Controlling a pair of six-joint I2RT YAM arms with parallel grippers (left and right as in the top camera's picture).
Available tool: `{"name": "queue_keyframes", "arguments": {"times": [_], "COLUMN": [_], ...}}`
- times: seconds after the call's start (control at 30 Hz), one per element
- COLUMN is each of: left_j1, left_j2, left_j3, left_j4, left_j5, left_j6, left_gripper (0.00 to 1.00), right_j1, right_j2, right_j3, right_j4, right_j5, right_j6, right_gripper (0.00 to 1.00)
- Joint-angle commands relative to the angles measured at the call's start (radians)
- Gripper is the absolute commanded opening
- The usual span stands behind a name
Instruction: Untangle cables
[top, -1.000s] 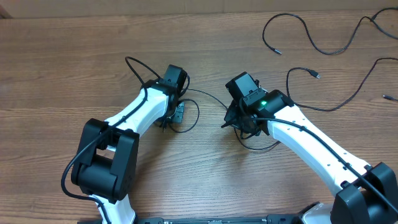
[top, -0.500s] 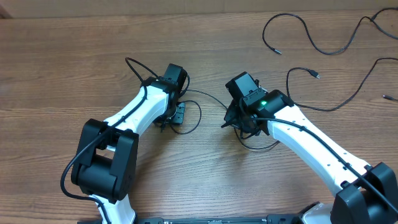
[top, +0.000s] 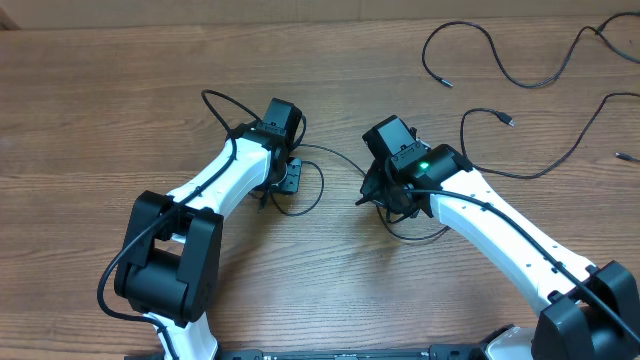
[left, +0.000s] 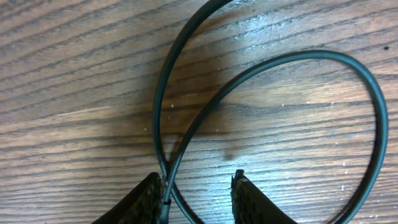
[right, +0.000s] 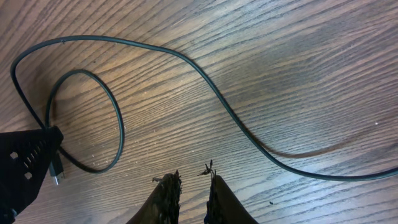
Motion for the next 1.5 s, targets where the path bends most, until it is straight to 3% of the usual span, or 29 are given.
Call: {"name": "queue_keyframes", "arguments": {"times": [0.0,0.33,1.47], "left_j1": [0.001,0.007,0.007], "left_j2": [0.011,0.011,0.010], "left_j3": [-0.022,-0.093,-0.046], "left_j4": [0.004,0.030,-0.007], "left_j5": [-0.061,-0.062,-0.062], "left_j6": [0.030,0.029,-0.025], "left_gripper": [0.39,0.34,0.06], "right_j1": [-0.001,-0.001,-0.001], "right_j2": [0.004,0.004,0.004], "right_j3": [0.006,0.006,0.006], "right_j4": [-0.001,0.002,0.003], "right_j5": [-0.002,-0.001,-0.001], "right_j6": [0.006,0.006,0.006], "right_gripper": [0.17,0.17,0.18]}}
